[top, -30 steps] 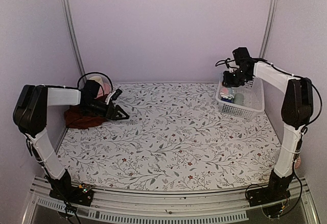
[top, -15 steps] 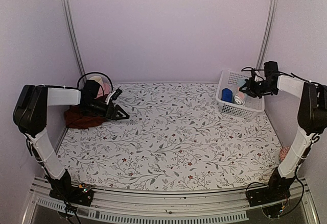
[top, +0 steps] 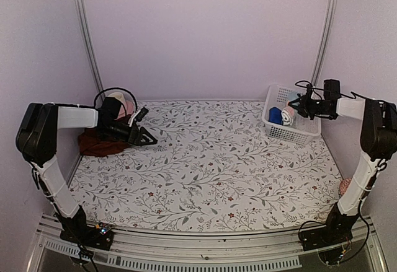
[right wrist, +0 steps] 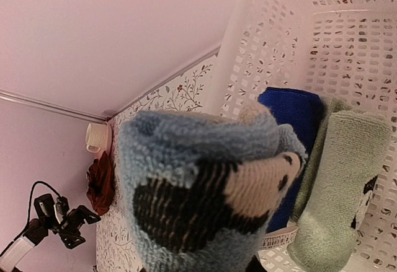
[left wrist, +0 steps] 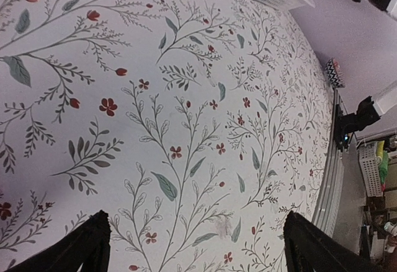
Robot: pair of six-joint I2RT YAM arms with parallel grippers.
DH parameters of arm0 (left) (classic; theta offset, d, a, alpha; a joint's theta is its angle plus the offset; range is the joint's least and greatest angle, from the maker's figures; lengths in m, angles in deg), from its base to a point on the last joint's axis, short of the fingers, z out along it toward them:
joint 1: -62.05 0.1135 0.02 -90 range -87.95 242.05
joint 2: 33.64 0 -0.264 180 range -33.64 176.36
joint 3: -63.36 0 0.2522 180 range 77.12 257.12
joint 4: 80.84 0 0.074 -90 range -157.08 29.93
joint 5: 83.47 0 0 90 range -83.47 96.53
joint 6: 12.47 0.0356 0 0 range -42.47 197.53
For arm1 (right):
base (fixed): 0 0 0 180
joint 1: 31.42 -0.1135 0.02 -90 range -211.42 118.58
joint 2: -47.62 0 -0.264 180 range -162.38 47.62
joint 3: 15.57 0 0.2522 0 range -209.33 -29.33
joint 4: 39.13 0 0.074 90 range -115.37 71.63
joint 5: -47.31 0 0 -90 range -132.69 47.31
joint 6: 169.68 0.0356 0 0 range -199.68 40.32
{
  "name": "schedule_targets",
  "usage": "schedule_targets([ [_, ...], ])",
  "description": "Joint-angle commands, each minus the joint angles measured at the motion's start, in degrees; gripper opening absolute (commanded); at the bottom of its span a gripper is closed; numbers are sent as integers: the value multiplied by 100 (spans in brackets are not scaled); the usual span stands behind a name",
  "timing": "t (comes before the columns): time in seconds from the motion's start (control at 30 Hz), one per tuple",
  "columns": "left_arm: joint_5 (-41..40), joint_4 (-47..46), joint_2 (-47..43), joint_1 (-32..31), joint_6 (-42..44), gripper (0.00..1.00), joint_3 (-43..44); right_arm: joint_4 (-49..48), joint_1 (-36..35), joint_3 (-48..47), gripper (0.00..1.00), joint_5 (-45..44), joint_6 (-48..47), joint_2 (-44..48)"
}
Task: Roll the towels
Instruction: Place the towel in the storage box.
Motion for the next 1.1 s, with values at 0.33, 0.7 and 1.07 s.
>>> schedule_targets([
  [0.33,145,-56,244,50,77,97,-53,325,444,299,8,855,-23,-487],
  [0.7,152,-55,253,48,80,97,-55,938,545,26,8,855,-232,-388],
  [1.07,153,12,295,58,48,97,-38,2205,674,-392,10,74,-894,-603],
])
